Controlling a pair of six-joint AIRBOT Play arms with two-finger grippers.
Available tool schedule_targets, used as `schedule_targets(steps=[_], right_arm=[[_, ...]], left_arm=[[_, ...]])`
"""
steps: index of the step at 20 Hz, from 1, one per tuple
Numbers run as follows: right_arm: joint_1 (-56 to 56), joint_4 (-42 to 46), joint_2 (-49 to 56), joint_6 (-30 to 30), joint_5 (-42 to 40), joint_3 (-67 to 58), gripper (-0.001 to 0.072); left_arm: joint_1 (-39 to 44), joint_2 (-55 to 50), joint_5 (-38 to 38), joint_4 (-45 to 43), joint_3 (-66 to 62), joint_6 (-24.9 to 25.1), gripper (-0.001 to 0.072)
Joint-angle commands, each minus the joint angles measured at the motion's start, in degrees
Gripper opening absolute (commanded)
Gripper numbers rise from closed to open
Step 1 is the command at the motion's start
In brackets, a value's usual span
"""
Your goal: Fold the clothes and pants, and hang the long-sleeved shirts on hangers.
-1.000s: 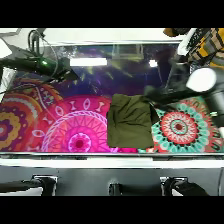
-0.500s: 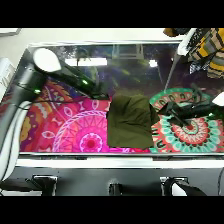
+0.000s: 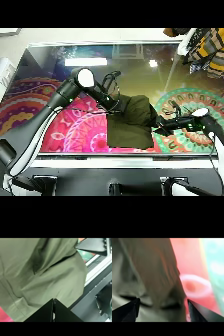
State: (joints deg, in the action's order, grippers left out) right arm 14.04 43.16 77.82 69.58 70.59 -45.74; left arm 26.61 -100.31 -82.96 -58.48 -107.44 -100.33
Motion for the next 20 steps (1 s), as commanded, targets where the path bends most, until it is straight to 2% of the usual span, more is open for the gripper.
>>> schedule_targets(steps=[1, 2, 3, 6, 7, 8, 9, 11, 14, 17, 20], right_arm=[[0.04, -8.7, 5.66, -7.23, -3.8, 0.74, 0.0698], [0.04, -9.9, 7.13, -7.89, -4.09, 0.74, 0.0689], [-0.09, -10.99, 8.35, -8.76, -4.2, 0.74, 0.0634], [-0.09, -14.23, 9.2, -10.84, -4.98, 0.74, 0.0403], [-0.09, -16.0, 9.2, -12.15, -5.18, 0.74, 0.0279], [-0.07, -17.73, 9.2, -13.18, -5.38, 0.74, 0.0072], [-0.07, -19.98, 9.16, -14.4, -5.84, 0.74, 0.0019], [-0.04, -24.04, 8.15, -14.21, -7.89, 0.44, 0.0017], [1.68, -22.84, 2.71, -7.82, -16.87, -2.08, 0.0016], [7.15, -19.54, -3.91, 2.16, -25.42, -4.02, 0.0016], [15.72, -10.23, -9.62, 14.16, -28.76, -4.02, 0.0015]], left_arm=[[-0.94, -0.31, -0.02, -0.02, 0.02, -0.15, 0.002], [-1.4, -0.22, -0.02, -0.02, 0.02, -0.17, 0.002], [-1.86, -0.17, -0.02, -0.02, 0.02, -0.17, 0.002], [-3.08, 0.09, -0.07, -0.02, 0.02, -0.15, 0.002], [-3.45, 0.2, -0.11, -0.02, -0.04, -0.15, 0.002], [-3.93, 0.37, -0.13, -0.02, -0.04, -0.15, 0.002], [-4.35, 0.52, -0.13, -0.04, -0.04, -0.15, 0.002], [-5.57, 1.29, -0.15, -0.04, -0.04, -0.15, 0.002], [-8.28, 3.43, -0.2, -0.04, -0.04, -0.13, 0.002], [-12.09, 5.84, -0.2, -0.07, -0.04, -0.11, 0.002], [-15.98, 7.65, -0.83, -0.07, -0.04, 0.04, 0.002]])
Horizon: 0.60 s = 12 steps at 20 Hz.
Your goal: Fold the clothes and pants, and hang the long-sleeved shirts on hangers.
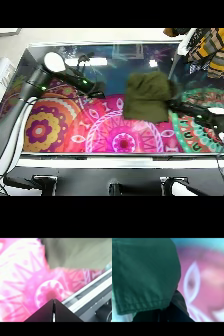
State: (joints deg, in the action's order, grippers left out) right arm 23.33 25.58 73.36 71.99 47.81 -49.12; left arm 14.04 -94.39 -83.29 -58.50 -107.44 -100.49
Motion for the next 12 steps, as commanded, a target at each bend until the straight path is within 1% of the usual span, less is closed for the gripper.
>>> schedule_targets(steps=[1, 2, 4, 6, 8, 10, 12], right_arm=[[9.77, 12.07, -6.88, 16.31, -5.88, -0.63, 0.0015], [13.07, 17.64, -8.52, 21.03, -5.77, -0.61, 0.0015], [18.6, 30.25, -11.15, 30.45, -2.99, -0.59, 0.0014], [23.32, 43.93, -13.53, 41.33, 1.97, 0.37, 0.0016], [26.32, 55.67, -16.02, 50.23, 8.72, 2.69, 0.0016], [26.86, 65.59, -19.45, 56.89, 15.43, 6.08, 0.0016], [26.86, 69.7, -23.52, 60.61, 19.65, 9.81, 0.0017]], left_arm=[[-4.66, 2.16, -1.16, -0.07, -0.02, 0.26, 0.002], [-5.97, 2.6, -1.79, -0.07, -0.02, 0.26, 0.002], [-8.41, 3.3, -2.47, -0.07, -0.02, 0.28, 0.002], [-10.67, 3.87, -2.91, -0.07, -0.02, 0.7, 0.002], [-12.46, 4.17, -2.93, -0.07, -0.02, 0.7, 0.002], [-13.62, 4.15, -2.86, -0.07, -0.02, 0.72, 0.002], [-14.03, 4.15, -2.82, -0.07, -0.02, 1.73, 0.002]])
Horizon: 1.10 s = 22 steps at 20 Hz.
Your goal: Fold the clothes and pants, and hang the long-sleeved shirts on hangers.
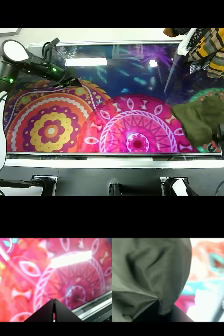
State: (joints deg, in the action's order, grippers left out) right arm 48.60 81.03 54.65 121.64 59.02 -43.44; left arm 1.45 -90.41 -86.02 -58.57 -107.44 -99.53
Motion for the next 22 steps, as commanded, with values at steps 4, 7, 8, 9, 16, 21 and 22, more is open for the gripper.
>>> schedule_targets(steps=[4, 7, 8, 9, 16, 21, 22], right_arm=[[1.6, 15.82, -10.05, 13.7, 12.9, 8.66, 0.0017], [1.6, 19.8, -10.23, 13.88, 14.49, 9.22, 0.0018], [1.6, 21.2, -10.23, 13.81, 14.78, 9.22, 0.0021], [1.6, 22.12, -10.25, 13.6, 16.17, 9.11, 0.0118], [1.6, 22.05, -17.75, 0.96, 24.87, -1.95, 0.0523], [1.36, -11.89, -23.65, -13.79, 12.7, -17.94, 0.0295], [1.36, -20.31, -22.58, -16.65, 12.39, -18.01, 0.0292]], left_arm=[[-1.49, 0.15, 0.42, 0.0, -0.02, 0.76, 0.002], [-1.49, 0.15, 0.5, 0.0, -0.02, 0.76, 0.002], [-1.49, 0.15, 0.5, 0.02, -0.02, 0.76, 0.002], [-1.49, 0.15, 0.48, 0.02, -0.02, 0.76, 0.002], [-1.86, 0.15, 0.52, -3.67, -0.02, -0.55, 0.0202], [-1.84, 0.17, 0.52, -4.09, -0.02, 2.23, 0.0189], [-1.86, 0.17, 0.52, -4.11, -0.02, 3.93, 0.0172]])
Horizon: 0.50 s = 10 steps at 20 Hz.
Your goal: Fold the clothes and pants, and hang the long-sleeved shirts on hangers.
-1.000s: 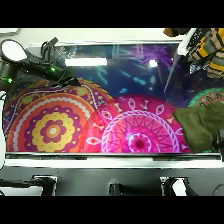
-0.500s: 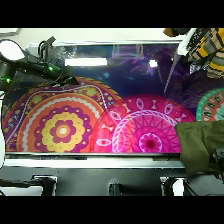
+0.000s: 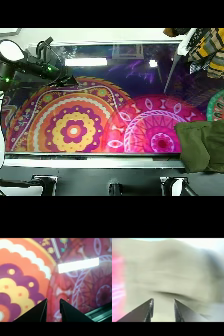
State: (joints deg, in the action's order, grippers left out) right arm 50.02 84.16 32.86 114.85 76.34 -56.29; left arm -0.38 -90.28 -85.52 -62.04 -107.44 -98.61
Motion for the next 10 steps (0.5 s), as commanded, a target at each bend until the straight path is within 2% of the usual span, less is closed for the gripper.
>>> schedule_targets(steps=[1, 2, 3, 4, 5, 7, 10], right_arm=[[-0.59, -30.01, 1.01, -13.16, -3.91, -5.14, 0.0256], [-3.15, -34.49, 3.21, -18.05, -2.64, -5.11, 0.0122], [-7.72, -35.58, 5.55, -22.18, -1.31, -5.11, 0.0102], [-13.33, -34.29, 7.85, -23.19, 0.13, -5.11, 0.01], [-20.48, -32.3, 10.38, -23.76, 0.79, -5.11, 0.0057], [-36.35, -26.64, 14.91, -23.5, -2.62, -5.11, 0.0021], [-58.34, -13.51, 21.2, -18.45, -11.72, -5.11, 0.002]], left_arm=[[0.0, 0.09, 0.02, -0.66, -0.02, 5.4, 0.0136], [0.0, 0.15, 0.04, -0.63, -0.02, 8.04, 0.002], [0.07, 0.22, 0.04, -0.63, -0.02, 9.38, 0.002], [0.07, 0.33, 0.02, -0.63, 0.0, 9.7, 0.002], [0.11, 0.5, 0.02, -0.63, 0.02, 9.7, 0.002], [0.22, 1.18, 0.04, -0.83, 0.44, 9.7, 0.002], [1.36, 4.5, 0.04, -9.81, 3.61, 9.53, 0.0019]])
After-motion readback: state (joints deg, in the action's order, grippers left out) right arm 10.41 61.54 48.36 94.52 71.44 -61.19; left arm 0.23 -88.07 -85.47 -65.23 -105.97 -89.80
